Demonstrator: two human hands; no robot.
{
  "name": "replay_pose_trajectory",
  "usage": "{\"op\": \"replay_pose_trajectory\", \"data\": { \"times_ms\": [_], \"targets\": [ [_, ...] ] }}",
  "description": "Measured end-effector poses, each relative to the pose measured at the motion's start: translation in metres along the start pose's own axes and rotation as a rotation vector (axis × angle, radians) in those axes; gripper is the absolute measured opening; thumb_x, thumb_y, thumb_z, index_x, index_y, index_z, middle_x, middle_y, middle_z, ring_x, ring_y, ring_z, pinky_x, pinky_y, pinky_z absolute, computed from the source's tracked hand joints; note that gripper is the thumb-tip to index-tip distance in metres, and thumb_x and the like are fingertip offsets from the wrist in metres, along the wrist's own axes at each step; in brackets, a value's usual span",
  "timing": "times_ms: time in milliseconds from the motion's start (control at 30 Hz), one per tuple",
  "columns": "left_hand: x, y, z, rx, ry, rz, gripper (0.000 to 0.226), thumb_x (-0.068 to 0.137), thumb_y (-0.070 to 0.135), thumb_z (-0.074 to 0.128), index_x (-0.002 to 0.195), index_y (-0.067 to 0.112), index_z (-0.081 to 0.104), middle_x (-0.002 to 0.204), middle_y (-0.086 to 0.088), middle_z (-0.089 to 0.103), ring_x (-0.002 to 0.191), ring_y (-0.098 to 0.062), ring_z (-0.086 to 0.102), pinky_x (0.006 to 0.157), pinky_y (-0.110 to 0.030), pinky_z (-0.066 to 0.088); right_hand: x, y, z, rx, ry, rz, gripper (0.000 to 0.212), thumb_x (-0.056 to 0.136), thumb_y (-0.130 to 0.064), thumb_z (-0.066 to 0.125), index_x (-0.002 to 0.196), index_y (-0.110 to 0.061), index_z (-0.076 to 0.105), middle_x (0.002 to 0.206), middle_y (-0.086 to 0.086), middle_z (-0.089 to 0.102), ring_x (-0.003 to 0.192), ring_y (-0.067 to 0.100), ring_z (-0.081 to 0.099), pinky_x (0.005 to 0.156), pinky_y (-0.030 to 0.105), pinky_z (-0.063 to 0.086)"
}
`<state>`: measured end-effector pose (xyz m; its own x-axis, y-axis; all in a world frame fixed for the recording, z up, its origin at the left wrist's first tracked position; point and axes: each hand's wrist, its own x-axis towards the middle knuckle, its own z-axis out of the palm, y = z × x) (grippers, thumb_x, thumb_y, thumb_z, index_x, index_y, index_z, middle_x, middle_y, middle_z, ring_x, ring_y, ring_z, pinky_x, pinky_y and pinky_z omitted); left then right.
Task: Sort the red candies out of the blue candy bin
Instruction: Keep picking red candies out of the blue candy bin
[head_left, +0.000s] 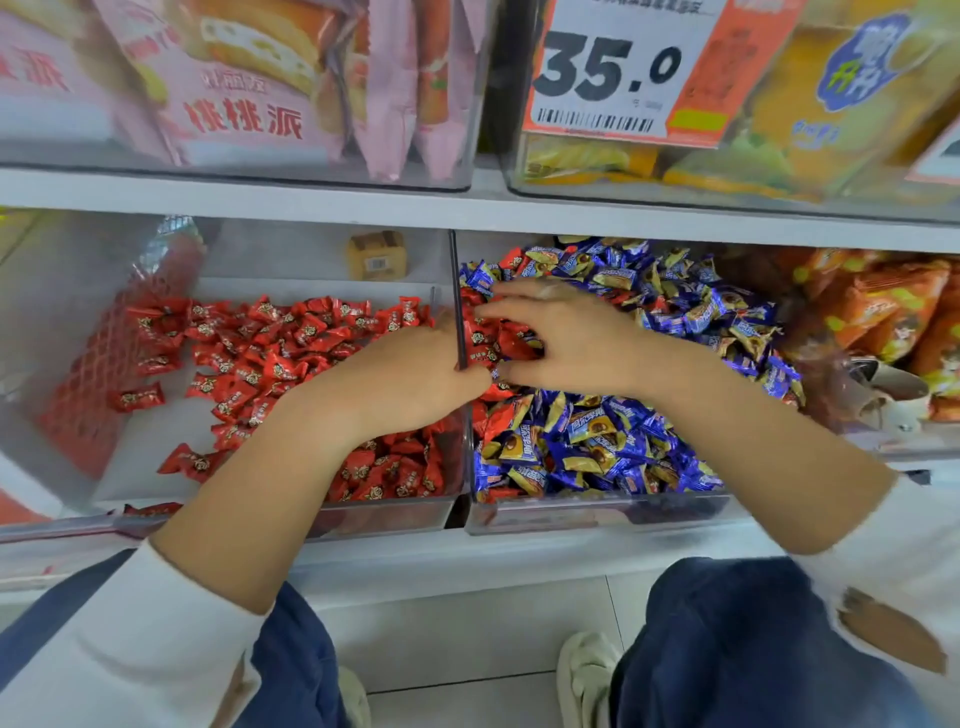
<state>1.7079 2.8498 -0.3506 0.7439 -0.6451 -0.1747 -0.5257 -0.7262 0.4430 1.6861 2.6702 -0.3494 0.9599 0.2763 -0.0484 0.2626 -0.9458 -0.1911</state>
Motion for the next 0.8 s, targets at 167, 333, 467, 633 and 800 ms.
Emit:
{"op": "replay_pose_trajectory", "data": {
  "times_ms": [167, 333, 467, 633, 800],
  "targets": [
    [0.001, -0.003, 0.004, -0.004, 0.01, 0.004, 0.046, 0.094, 0.038, 0.042, 0.132, 0.014, 0.038, 0.1, -0.011, 0.064, 0.079, -0.02, 0.056, 0.074, -0.036, 0.048, 0.051, -0.011, 0.026, -0.288, -0.297, 0.102, 0.07, 0.089, -0.046, 0.05, 0.15, -0.025, 0.022, 0.158, -0.002, 0.014, 0.146, 0.024, 0.003, 0.117, 0.05, 0.003],
    [0.002, -0.007, 0.007, -0.04, 0.022, -0.004, 0.05, 0.094, 0.04, 0.041, 0.137, 0.016, 0.032, 0.094, -0.013, 0.066, 0.077, -0.022, 0.06, 0.075, -0.045, 0.05, 0.065, -0.008, 0.033, -0.642, -0.3, 0.128, 0.05, 0.092, -0.044, 0.045, 0.139, -0.027, 0.041, 0.142, 0.005, 0.043, 0.134, 0.033, 0.029, 0.109, 0.052, 0.026],
    [-0.001, -0.008, 0.007, -0.02, 0.039, -0.011, 0.044, 0.094, 0.044, 0.037, 0.129, 0.017, 0.038, 0.1, -0.012, 0.066, 0.083, -0.025, 0.062, 0.078, -0.046, 0.05, 0.049, 0.009, 0.021, -0.656, -0.164, 0.177, 0.036, 0.09, -0.036, 0.053, 0.122, -0.02, 0.058, 0.121, 0.007, 0.057, 0.114, 0.029, 0.048, 0.088, 0.041, 0.045],
    [-0.002, -0.006, 0.007, -0.031, 0.026, -0.017, 0.042, 0.094, 0.044, 0.039, 0.126, 0.016, 0.044, 0.109, -0.012, 0.063, 0.095, -0.028, 0.06, 0.085, -0.044, 0.048, -0.004, 0.034, -0.002, -0.449, 0.044, 0.241, 0.049, 0.094, -0.047, 0.041, 0.133, -0.018, 0.047, 0.137, 0.01, 0.046, 0.123, 0.031, 0.045, 0.095, 0.043, 0.041],
    [0.001, -0.006, 0.007, 0.005, 0.028, -0.054, 0.052, 0.095, 0.046, 0.039, 0.138, 0.018, 0.036, 0.113, -0.012, 0.062, 0.098, -0.026, 0.058, 0.085, -0.036, 0.047, -0.054, 0.059, 0.004, -0.27, 0.297, 0.24, 0.063, 0.087, -0.058, 0.027, 0.114, -0.013, 0.062, 0.128, 0.012, 0.056, 0.114, 0.037, 0.053, 0.09, 0.046, 0.046]
  ]
}}
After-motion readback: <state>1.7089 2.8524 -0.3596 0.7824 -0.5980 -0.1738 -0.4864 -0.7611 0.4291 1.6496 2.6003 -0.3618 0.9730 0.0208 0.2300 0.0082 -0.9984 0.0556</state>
